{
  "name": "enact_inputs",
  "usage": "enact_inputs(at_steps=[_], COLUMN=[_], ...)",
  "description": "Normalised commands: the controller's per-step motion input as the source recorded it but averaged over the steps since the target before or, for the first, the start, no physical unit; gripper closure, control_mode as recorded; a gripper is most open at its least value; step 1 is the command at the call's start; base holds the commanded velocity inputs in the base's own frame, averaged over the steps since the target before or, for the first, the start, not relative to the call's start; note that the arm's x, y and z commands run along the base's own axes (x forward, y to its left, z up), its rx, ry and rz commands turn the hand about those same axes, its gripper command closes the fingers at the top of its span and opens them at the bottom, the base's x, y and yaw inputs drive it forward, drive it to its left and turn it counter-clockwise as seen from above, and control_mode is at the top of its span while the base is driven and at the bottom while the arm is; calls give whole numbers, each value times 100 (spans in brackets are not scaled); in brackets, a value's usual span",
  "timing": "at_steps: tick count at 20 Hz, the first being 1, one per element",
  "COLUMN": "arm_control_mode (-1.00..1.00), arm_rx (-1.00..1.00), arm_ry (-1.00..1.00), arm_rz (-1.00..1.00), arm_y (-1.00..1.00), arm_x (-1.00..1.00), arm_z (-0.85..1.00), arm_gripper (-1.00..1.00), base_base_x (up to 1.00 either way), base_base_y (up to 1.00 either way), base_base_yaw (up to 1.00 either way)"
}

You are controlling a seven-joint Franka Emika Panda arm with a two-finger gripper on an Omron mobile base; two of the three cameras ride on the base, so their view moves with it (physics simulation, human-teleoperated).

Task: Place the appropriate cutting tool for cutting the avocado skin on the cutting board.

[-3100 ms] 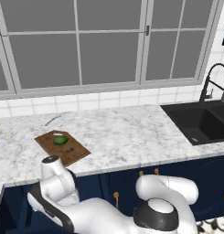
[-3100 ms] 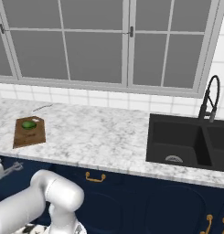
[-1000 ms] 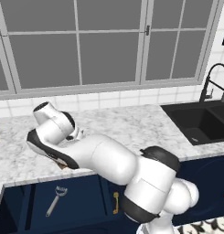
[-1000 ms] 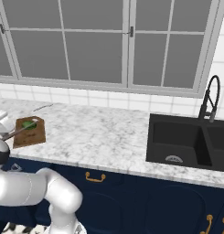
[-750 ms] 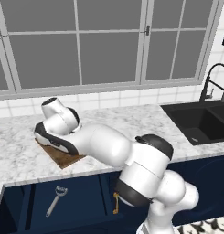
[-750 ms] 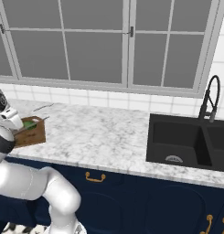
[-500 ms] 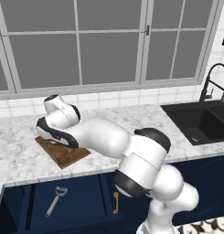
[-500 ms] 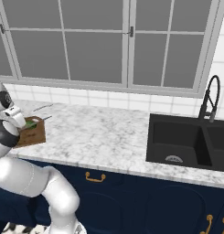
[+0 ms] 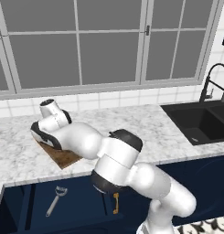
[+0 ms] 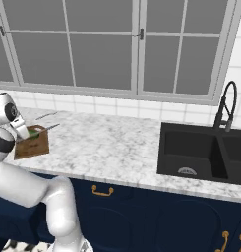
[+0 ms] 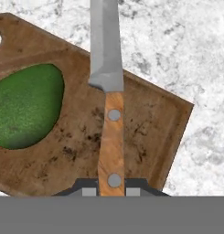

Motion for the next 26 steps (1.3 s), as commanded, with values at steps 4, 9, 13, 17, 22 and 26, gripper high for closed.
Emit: enact_inputs(at_steps=[4, 9, 13, 17, 22, 26], arm_control_mode=[-100, -100, -100, -100, -100, -100], arm_rx=[0, 0, 0, 0, 0, 0], arm_ry=[0, 8, 5, 5, 8, 4], arm_rz=[0, 1, 0, 0, 0, 0], arm_y=[0, 18, 8, 0, 0, 0], arm_x=[1, 0, -3, -2, 0, 0], arm_z=[-2, -11, -9, -23, -43, -15], arm_gripper=[100, 100, 100, 100, 100, 100], base_base_x=[0, 0, 0, 0, 0, 0], base_base_y=[0, 0, 0, 0, 0, 0], base_base_yaw=[0, 0, 0, 0, 0, 0])
